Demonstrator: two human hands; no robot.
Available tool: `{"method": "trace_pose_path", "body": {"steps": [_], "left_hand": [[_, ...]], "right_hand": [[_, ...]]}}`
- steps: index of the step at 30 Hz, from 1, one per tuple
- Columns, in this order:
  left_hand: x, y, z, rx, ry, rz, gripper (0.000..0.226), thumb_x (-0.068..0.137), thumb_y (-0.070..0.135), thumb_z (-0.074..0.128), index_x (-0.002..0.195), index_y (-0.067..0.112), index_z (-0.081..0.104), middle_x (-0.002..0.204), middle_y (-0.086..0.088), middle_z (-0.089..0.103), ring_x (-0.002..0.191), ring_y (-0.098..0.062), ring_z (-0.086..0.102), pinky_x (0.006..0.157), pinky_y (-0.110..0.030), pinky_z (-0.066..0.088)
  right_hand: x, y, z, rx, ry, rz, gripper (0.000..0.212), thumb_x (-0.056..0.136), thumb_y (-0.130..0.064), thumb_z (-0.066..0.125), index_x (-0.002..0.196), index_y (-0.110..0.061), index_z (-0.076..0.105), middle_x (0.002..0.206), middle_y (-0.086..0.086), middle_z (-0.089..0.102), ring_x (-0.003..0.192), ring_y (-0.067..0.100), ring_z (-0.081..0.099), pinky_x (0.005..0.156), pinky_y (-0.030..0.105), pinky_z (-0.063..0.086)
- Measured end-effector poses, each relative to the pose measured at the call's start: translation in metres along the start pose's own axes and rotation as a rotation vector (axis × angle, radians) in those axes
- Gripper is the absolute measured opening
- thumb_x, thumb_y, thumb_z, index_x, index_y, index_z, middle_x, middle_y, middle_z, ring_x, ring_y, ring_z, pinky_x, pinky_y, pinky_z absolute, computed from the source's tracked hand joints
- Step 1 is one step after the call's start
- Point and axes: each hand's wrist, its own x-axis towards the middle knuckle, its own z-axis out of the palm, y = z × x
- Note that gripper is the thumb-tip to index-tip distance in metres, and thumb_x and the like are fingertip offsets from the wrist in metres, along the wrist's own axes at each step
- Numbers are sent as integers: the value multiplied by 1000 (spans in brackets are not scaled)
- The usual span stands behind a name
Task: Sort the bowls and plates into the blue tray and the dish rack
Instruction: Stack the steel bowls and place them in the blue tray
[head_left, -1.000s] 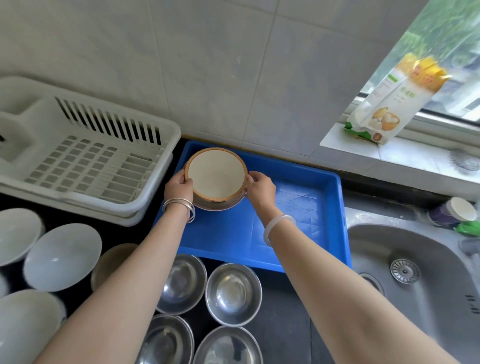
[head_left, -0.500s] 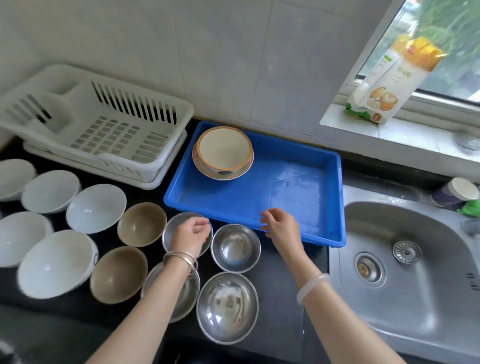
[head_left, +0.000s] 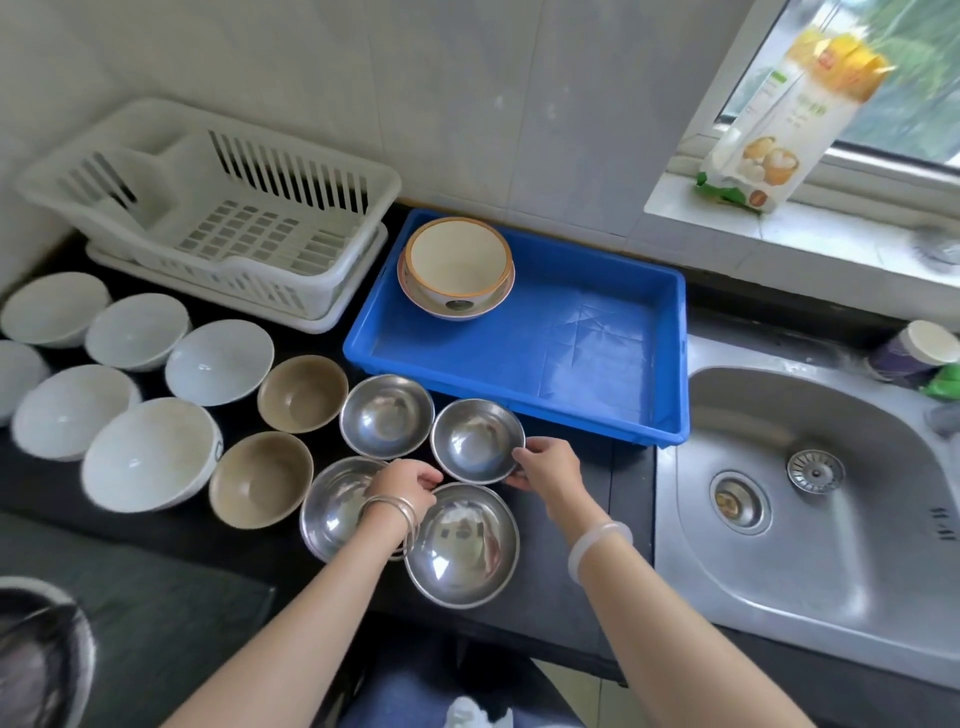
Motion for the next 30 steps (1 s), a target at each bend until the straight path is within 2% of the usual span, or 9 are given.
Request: {"method": "trace_pose_path", "body": {"steps": [2,5,8,11,15,21,26,30], "left_hand": [[2,2,0,62,10,0,26,77,2,61,98,14,71,102,-5,72,98,-20,65,92,-32,49],[4,5,0,118,27,21,15,78,10,63,87,18,72,95,-2,73,93,-20,66,88,-32,51],[7,8,2,137,28,43,8,79,17,67,85,18,71,94,-1,73,91,-20,66,85,-30,51],[11,13,4,90,23,54,12,76,21,70,87,16,72,92,-2,73,89,-20,66,82,-30,52],[16,23,12,-84,80,48,16,75,14,71,91,11,73,94,-7,74,92,-22,67,86,-32,51],[22,33,22,-389,94,-49,18,75,1,68,91,8,70,95,-14,72,92,-27,67,90,-41,53],[24,31,30,-744,-5,-161,26,85,0,58,110,-1,62,102,-15,63,93,-24,60,85,-31,49],[23,28,32,-726,-42,-185,27,88,5,57,114,1,60,99,-12,62,92,-22,59,81,-31,49]], "right_hand": [[-4,-1,-6,1,19,5,15,86,3,53,85,6,68,82,14,65,65,17,68,52,20,56],[-14,-4,-19,10,16,-10,17,83,4,52,85,8,68,71,10,64,54,12,69,52,19,55],[-25,-10,-31,-4,8,-51,21,81,4,52,76,-1,72,62,3,65,49,9,67,51,18,54],[-31,-16,-45,1,39,-86,27,80,4,53,69,-12,72,59,0,68,50,8,67,50,17,53],[-37,-19,-60,-44,87,-119,23,78,-1,53,69,-10,72,60,-2,70,55,10,70,51,16,53],[-37,-3,-71,-62,141,-115,17,77,-6,59,75,-16,73,73,3,73,61,14,72,59,23,58],[-36,10,-69,-113,176,-83,11,79,-12,62,78,-20,71,74,-2,72,56,9,71,63,23,59],[-34,15,-62,-171,228,-71,6,79,-16,66,79,-19,72,75,-2,72,57,7,71,69,27,60]]}}
